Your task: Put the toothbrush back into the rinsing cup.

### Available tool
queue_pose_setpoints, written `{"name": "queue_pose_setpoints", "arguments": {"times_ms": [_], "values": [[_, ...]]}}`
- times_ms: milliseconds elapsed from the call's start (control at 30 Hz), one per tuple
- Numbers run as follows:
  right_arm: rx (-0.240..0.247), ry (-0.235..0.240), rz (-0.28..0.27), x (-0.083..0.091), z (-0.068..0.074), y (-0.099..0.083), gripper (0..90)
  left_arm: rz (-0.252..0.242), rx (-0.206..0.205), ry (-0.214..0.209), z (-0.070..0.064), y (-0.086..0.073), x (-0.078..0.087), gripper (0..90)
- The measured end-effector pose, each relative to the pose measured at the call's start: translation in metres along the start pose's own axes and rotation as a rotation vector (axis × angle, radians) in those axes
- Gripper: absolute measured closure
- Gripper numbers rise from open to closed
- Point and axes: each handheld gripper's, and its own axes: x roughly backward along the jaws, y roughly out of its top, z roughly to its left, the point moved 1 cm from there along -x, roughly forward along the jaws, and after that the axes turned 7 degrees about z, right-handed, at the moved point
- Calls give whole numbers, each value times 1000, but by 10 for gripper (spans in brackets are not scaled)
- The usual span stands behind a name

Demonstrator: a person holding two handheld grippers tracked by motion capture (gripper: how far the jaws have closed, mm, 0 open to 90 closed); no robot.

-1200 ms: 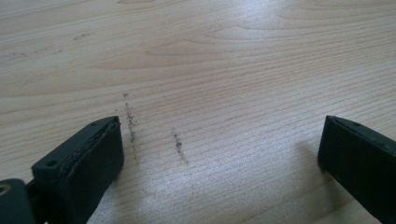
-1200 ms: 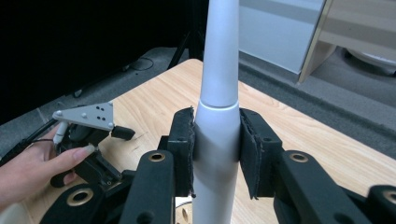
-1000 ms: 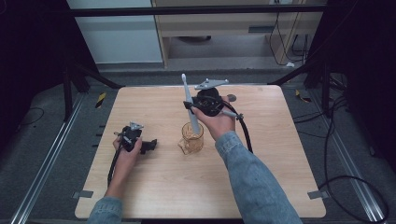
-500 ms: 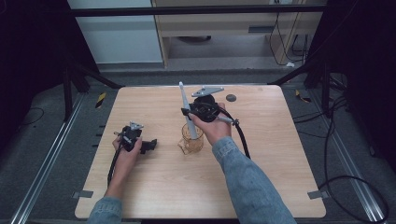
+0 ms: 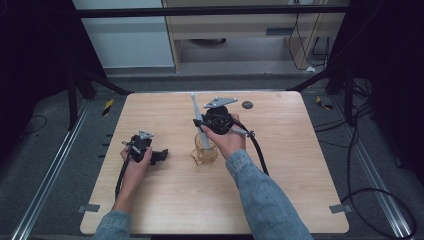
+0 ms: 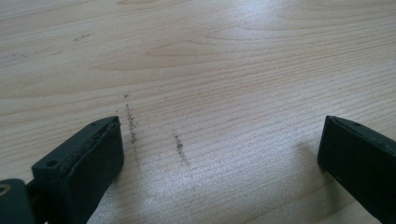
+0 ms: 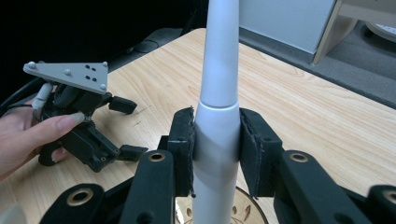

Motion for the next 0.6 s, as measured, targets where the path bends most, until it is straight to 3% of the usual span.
{"name": "queue_pose_setpoints", "arguments": {"times_ms": [600], "values": [[-10, -11, 14, -10, -3, -13, 676, 0, -1, 0, 0, 0, 0, 0]]}}
